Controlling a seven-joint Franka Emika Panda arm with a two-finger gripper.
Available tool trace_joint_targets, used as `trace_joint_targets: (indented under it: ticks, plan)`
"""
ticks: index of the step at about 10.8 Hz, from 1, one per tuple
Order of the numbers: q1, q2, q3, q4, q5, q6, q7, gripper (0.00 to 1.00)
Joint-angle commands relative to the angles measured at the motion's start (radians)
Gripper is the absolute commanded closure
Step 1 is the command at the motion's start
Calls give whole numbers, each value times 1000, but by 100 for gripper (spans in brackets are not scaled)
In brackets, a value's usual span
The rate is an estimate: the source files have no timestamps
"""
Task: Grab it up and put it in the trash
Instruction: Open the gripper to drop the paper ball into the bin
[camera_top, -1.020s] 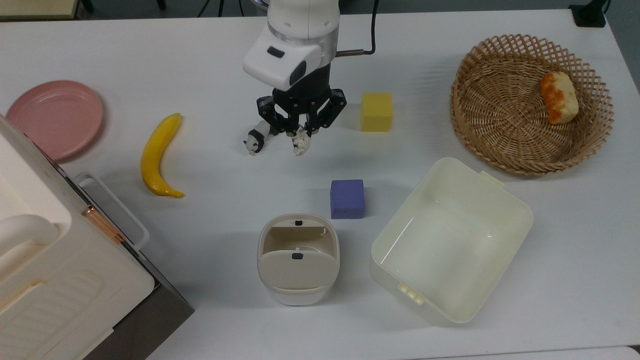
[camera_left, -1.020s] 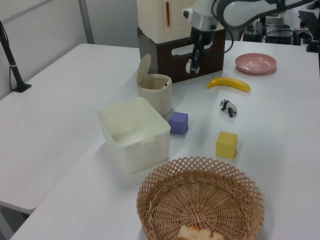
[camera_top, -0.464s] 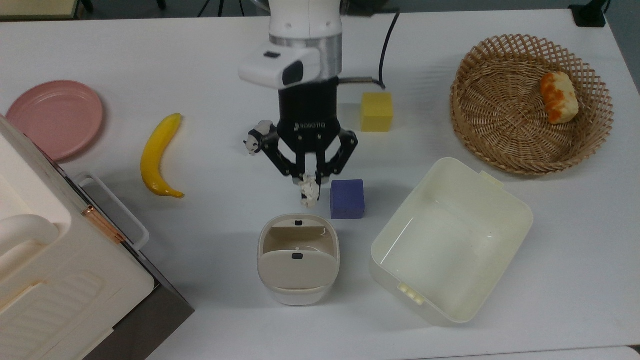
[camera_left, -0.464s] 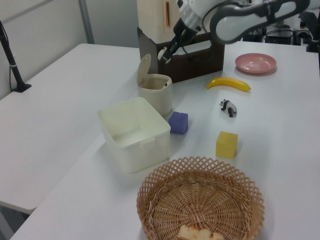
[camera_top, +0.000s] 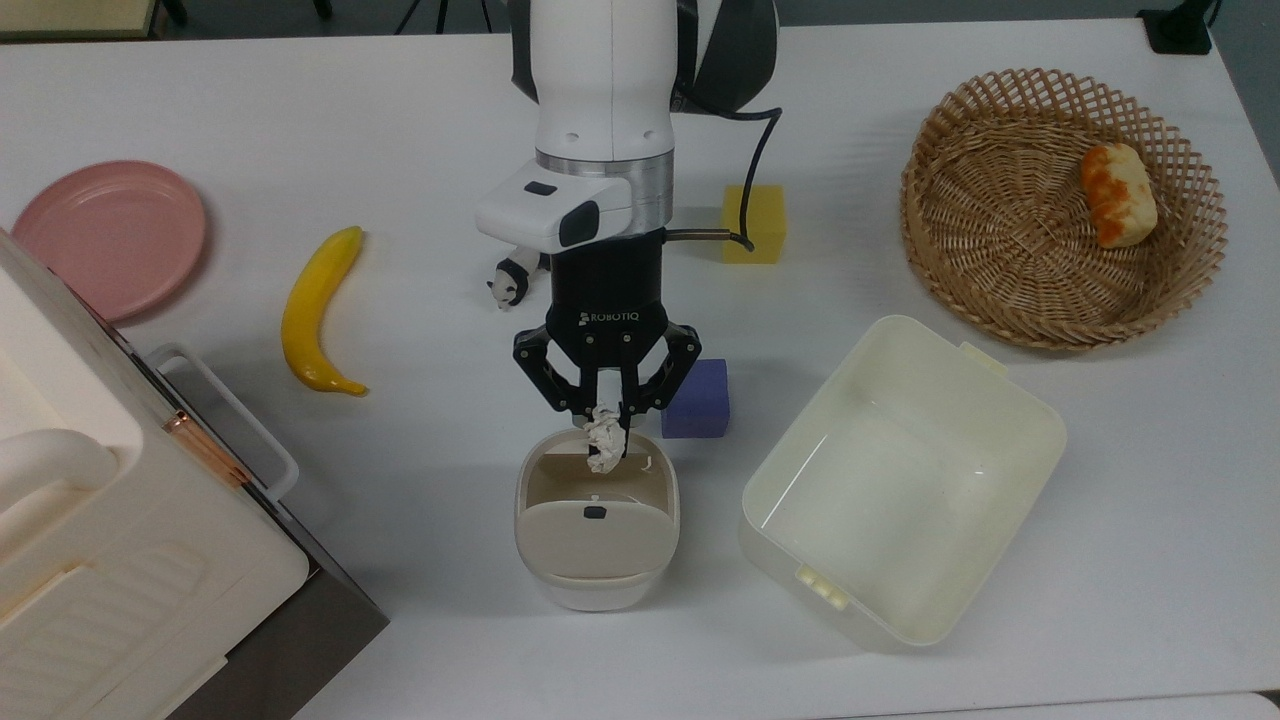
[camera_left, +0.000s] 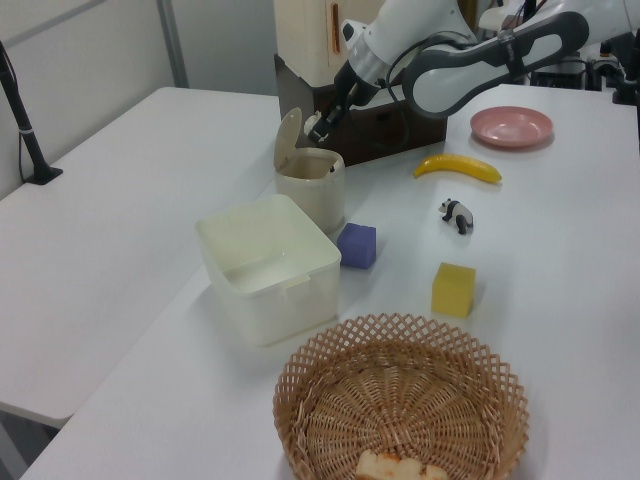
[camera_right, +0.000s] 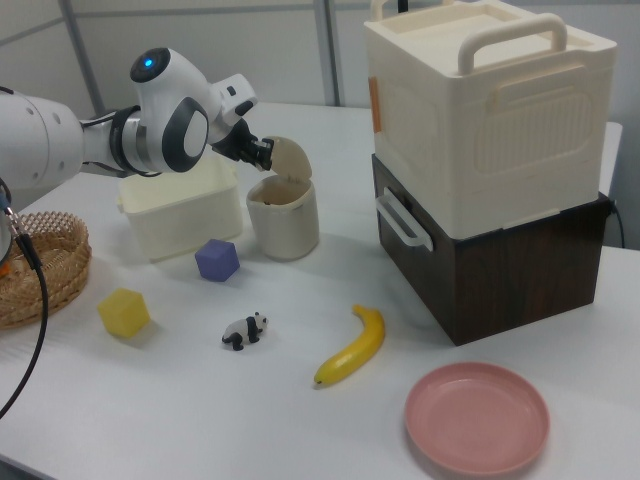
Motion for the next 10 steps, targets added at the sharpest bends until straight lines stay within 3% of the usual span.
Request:
trace_joint_targets:
  ticks: [1, 4, 10]
  plan:
    - [17, 2, -19, 14, -3, 6, 23, 32]
    - [17, -1, -22, 14, -6, 8, 23, 26]
    - [17, -8, -22, 1, -3, 3, 23, 26]
